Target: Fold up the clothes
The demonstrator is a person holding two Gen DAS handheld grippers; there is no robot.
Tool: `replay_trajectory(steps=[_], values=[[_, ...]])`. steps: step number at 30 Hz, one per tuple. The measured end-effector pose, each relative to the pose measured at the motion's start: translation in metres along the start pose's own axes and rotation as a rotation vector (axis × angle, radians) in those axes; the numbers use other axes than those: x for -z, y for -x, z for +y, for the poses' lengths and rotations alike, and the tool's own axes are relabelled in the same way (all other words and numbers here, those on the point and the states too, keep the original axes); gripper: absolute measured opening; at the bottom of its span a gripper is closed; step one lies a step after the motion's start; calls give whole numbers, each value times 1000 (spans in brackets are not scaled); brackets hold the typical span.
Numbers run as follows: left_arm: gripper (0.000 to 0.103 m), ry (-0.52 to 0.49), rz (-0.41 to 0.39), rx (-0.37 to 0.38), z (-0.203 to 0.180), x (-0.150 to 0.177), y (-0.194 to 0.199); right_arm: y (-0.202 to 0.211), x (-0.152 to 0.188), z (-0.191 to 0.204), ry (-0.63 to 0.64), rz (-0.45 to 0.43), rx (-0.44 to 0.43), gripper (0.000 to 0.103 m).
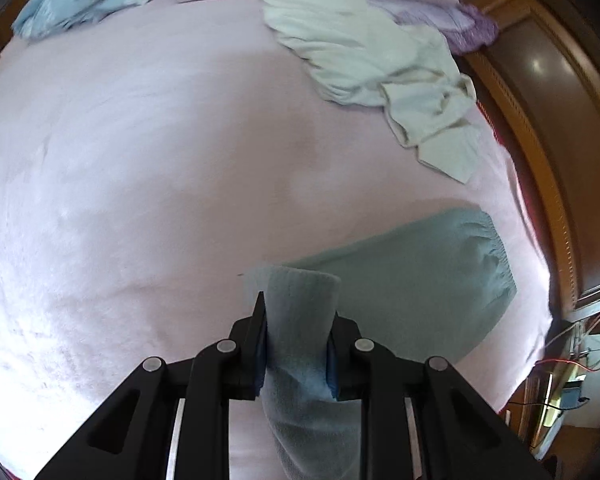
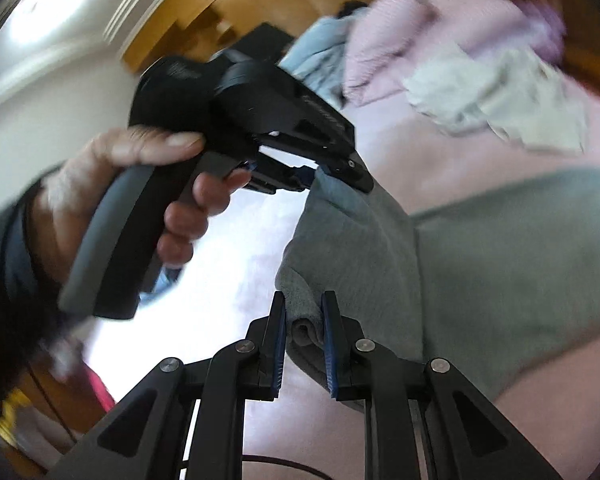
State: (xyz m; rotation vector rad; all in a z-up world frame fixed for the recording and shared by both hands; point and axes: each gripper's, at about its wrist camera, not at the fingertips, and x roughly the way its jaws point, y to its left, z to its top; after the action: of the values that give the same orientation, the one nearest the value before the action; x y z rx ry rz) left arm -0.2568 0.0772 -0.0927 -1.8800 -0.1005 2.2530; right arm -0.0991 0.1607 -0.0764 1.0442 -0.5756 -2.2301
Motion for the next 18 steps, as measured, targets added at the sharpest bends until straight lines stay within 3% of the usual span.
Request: replay_trajectory(steps=[6,10,14,17,18], values=[[25,-7,39,-65,-42,-10,-19,20,4,-59,-283,-42,-124,18],[38,-21,57,-53,-65,-17,-30,30,9,-91,-422,-69,-147,18],[39,69,33,120,-64,-23,-29,37,13,-116,-504,-58,-82,22],[40,122,-42,284,-54,-22,-11,39,19,-128,-549,-44,-55,22],[42,117,-67,301,-51,-20,-5,40,19,-131,-558,-41,-50,22]])
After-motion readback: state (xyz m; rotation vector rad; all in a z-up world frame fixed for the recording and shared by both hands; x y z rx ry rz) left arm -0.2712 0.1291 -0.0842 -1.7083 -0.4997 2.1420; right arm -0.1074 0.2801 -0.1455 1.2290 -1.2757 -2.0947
